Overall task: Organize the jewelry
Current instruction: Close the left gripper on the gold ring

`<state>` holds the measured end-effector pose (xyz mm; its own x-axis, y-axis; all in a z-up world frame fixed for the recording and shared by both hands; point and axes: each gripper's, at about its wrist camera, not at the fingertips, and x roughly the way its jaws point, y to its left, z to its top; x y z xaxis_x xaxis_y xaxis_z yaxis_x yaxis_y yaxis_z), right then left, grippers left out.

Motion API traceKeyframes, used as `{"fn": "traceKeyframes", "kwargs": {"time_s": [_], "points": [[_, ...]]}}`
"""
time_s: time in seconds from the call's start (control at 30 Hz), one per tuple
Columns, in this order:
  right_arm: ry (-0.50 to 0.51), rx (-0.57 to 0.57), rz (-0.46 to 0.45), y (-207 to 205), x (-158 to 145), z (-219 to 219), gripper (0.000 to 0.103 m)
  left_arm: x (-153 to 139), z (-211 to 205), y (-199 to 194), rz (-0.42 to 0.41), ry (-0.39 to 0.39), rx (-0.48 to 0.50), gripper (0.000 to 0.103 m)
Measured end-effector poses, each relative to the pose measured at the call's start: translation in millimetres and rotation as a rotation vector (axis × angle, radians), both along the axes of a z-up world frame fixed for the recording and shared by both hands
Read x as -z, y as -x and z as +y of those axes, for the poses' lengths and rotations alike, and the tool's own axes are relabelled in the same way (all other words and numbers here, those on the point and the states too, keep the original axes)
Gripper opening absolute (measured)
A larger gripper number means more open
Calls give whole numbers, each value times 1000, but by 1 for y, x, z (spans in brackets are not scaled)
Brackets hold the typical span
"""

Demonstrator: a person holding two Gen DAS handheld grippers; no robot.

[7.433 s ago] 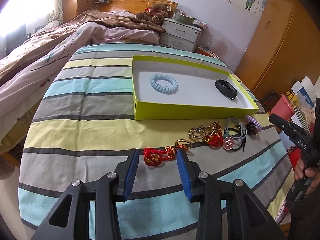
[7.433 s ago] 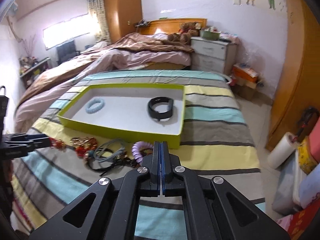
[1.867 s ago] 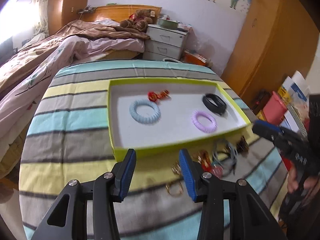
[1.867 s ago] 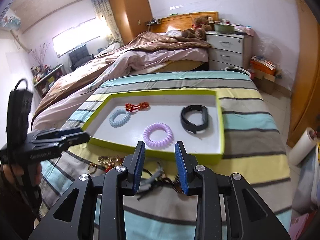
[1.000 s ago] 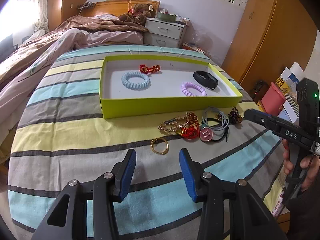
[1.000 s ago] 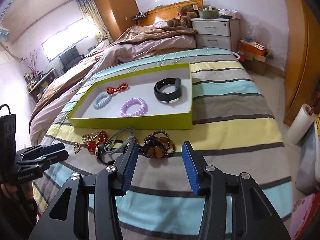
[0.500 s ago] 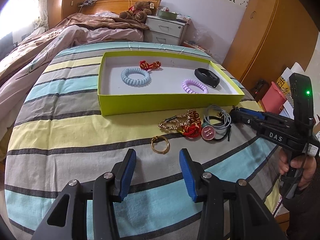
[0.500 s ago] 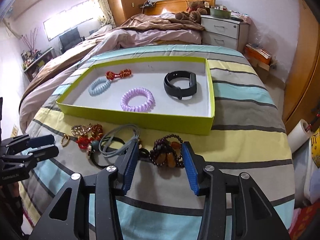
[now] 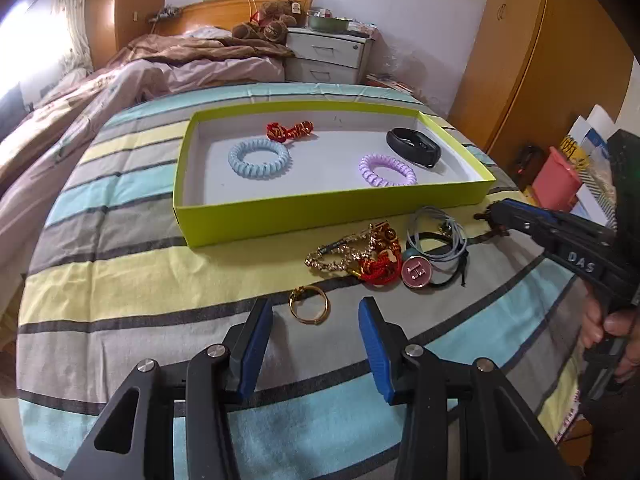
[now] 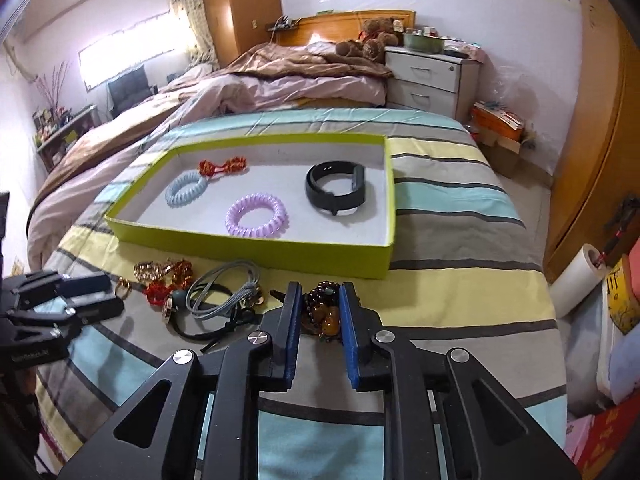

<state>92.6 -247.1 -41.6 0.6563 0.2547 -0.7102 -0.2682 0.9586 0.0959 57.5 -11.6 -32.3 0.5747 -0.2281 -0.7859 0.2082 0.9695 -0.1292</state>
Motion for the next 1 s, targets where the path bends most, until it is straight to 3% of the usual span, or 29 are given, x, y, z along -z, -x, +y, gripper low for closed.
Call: {"fn": "traceKeyframes", "kwargs": {"time_s": [0.6, 1.0], "points": [[23, 34, -18, 7, -3, -9, 19, 3, -11, -8, -8, -77, -5, 44], [20, 41, -25, 9, -5, -11, 19, 2, -4, -7, -12, -90, -31, 22]]}}
